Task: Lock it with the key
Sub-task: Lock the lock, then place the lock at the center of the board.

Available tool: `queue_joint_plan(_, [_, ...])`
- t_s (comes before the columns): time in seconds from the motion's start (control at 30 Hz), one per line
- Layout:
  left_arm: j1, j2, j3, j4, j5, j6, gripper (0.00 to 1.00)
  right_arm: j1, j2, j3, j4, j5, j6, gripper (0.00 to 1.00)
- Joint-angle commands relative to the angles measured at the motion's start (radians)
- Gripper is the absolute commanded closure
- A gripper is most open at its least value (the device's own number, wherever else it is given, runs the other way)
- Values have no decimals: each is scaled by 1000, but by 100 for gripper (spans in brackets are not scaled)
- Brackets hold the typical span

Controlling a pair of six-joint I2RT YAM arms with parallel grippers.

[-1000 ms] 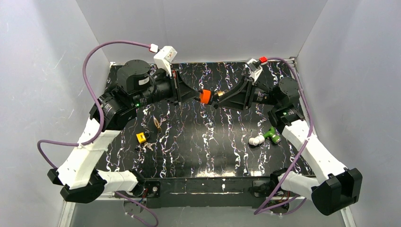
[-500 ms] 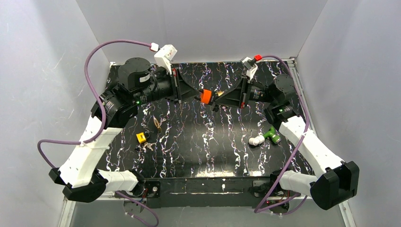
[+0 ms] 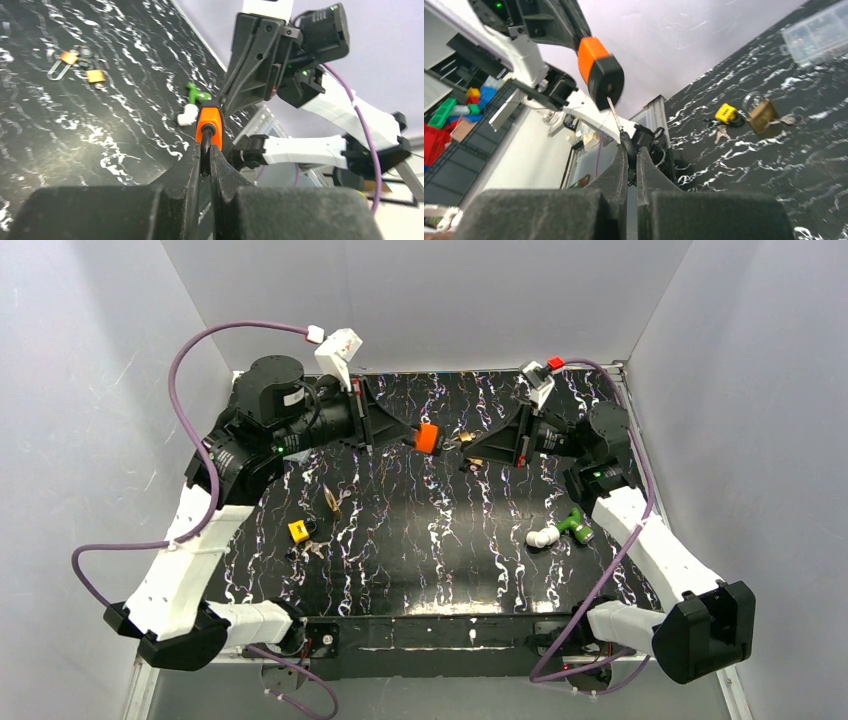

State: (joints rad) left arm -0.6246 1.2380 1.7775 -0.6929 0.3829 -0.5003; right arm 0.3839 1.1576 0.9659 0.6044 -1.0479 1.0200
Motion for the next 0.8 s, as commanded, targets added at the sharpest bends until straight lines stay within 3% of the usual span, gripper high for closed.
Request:
queue_joint_plan(0.0, [40, -66, 4, 13, -18, 24, 100, -52, -8, -33, 71, -32, 23, 99])
queue_joint_plan(0.13, [49, -60, -1, -10, -65, 28, 100, -59, -3, -57, 44, -14, 10, 99])
queue_joint_plan(0.27, [49, 8, 14, -152, -260, 17, 100, -57, 17, -3, -305, 117, -151, 99])
queue_joint_plan(0.37, [49, 59, -47, -194, -350, -11, 100, -46, 63, 24, -466, 248, -200, 99])
queue_joint_plan(0.63, [51, 211, -289, -103, -438, -87, 100, 108, 265, 116, -660, 522, -262, 99])
queue_joint_plan(0.77, [51, 293, -336, -81, -489, -103, 100, 163, 378, 143, -646, 570, -219, 99])
